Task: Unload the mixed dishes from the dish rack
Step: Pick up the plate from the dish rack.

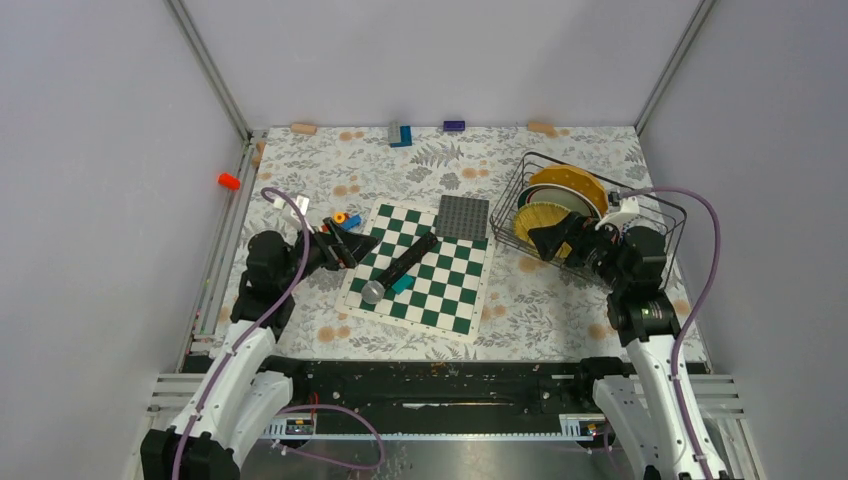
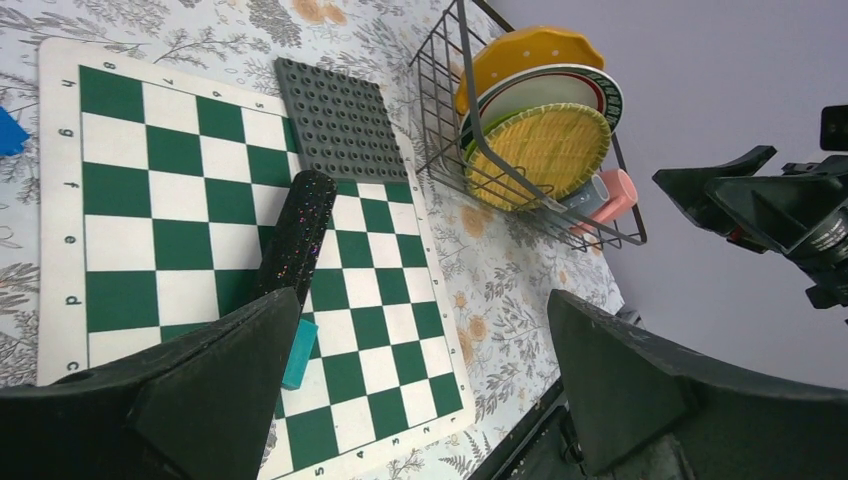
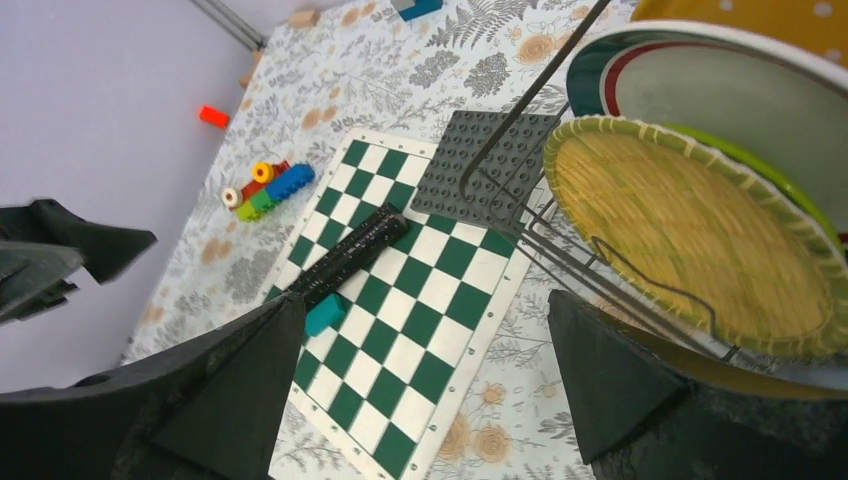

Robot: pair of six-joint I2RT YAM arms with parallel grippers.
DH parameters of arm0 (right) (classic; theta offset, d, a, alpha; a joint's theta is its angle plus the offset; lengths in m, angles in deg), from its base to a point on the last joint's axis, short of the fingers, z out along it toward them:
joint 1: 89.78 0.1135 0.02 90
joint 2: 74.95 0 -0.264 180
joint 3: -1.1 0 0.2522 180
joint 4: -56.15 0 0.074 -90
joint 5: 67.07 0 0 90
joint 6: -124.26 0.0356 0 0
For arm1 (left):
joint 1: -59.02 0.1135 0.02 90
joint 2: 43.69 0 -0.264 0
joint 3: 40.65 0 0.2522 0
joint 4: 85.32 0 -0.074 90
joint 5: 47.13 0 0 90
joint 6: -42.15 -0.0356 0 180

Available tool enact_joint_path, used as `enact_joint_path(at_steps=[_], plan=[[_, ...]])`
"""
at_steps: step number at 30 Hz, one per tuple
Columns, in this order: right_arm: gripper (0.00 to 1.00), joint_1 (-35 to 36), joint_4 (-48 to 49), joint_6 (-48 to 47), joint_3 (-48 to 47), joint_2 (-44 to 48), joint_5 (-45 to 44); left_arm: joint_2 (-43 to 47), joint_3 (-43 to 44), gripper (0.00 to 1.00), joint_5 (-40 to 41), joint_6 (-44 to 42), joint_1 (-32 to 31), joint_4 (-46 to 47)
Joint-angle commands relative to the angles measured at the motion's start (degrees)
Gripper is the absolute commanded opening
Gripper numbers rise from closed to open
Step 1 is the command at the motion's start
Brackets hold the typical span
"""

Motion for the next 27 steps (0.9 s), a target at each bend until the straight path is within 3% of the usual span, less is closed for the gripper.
enact_joint_path(at_steps=[1,3,8,13,18,23,27], plan=[[0.99,-0.02,-0.36,-9.32,-5.46,-2.53,5.07,2.16,2.52,0.99,3.85,-3.67,0.05,-1.86],[0.98,-0.02,-2.70,-16.78,-8.60,-4.71,8.24,2.95,2.10,0.99,4.31,-4.64,0.05,-1.76],[0.99,-0.02,-20.04,-37.90,-25.09,-15.69,12.80,4.06,1.76,0.99,4.70,-5.50,0.04,-1.95],[0.99,-0.02,-28.64,-42.23,-48.09,-27.99,5.87,4.71,3.52,0.99,8.50,-6.58,0.07,-6.03],[0.98,-0.02,-36.71,-52.02,-62.54,-35.61,16.02,5.79,4.09,0.99,10.67,-6.77,0.05,-8.37],[0.99,-0.02,-49.05,-67.79,-66.38,-37.68,23.85,6.01,4.63,0.99,16.46,-7.70,0.03,-13.48],[0.98,0.02,-55.97,-84.42,-58.61,-34.07,22.46,5.54,5.24,0.99,21.53,-9.02,0.03,-16.55]])
